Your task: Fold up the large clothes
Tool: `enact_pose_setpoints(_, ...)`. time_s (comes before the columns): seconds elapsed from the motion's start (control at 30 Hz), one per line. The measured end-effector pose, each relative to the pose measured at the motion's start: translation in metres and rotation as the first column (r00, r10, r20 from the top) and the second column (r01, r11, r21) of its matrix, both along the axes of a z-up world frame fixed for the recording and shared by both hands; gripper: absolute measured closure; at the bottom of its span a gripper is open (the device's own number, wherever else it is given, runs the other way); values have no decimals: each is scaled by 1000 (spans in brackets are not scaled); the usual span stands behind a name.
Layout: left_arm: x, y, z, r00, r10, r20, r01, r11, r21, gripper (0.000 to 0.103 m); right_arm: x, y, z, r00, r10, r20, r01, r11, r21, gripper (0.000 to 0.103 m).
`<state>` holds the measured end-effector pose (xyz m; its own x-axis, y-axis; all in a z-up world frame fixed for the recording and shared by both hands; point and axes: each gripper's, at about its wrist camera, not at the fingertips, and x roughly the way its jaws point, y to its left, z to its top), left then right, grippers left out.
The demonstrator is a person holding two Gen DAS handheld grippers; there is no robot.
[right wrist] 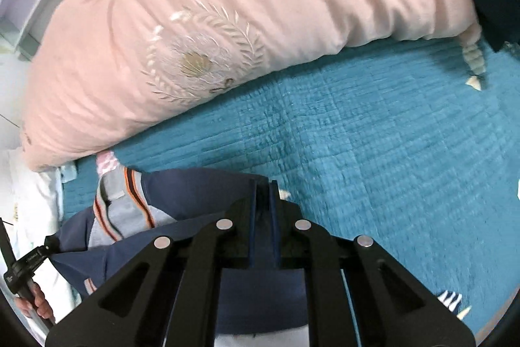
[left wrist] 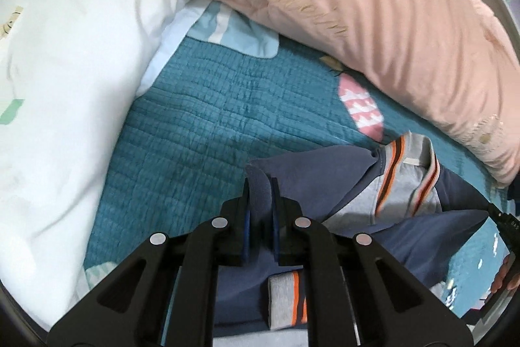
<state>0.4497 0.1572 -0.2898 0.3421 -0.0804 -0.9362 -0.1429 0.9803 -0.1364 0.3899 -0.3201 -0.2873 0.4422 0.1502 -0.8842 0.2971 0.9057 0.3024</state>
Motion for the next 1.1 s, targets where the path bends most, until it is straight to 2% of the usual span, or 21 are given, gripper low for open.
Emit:
enact_pose_setpoints(0.13, -21, 1, 29, 999, -24, 29, 24, 1000, 4, 94, -25, 12, 24, 999, 14, 29, -13, 999, -32, 96)
enact_pose_setpoints(0.27, -48, -1, 55, 996, -60, 60, 58, 997, 41, 95, -55, 16, 43, 998, 9, 58, -8, 1000, -26, 96)
enact_pose_setpoints(0.43, -86, 5, 69, 992, -94, 89, 89, 995, 53, 96, -111, 21, 70, 995, 19, 102, -15, 999, -42, 96)
enact_pose_setpoints(0.7, -166, 28, 87, 984, -116, 132, 113, 993, 26, 96, -199, 21, 91, 989, 19, 148, -14, 999, -32, 96)
enact_pose_setpoints(0.83, -213, 37, 72, 984, -134, 115, 133, 991, 19, 96, -242, 23, 84, 988, 25, 152, -21, 999, -28, 96)
enact_pose_setpoints(0.93, -247, 46, 46, 989, -130, 71, 130, 991, -5, 96, -273, 24, 61, 992, 14, 127, -13, 1000, -11, 96)
enact_pose_setpoints(1.03, -274, 48, 12, 991, -131, 11, 131, 991, -2, 96, -304, 29, 26, 998, 11, 68, -8, 999, -37, 96)
enact_pose_setpoints(1.1, -287, 48, -12, 991, -132, -37, 132, 991, 6, 96, -323, 28, -10, 1000, -5, -9, 5, 1000, -27, 96)
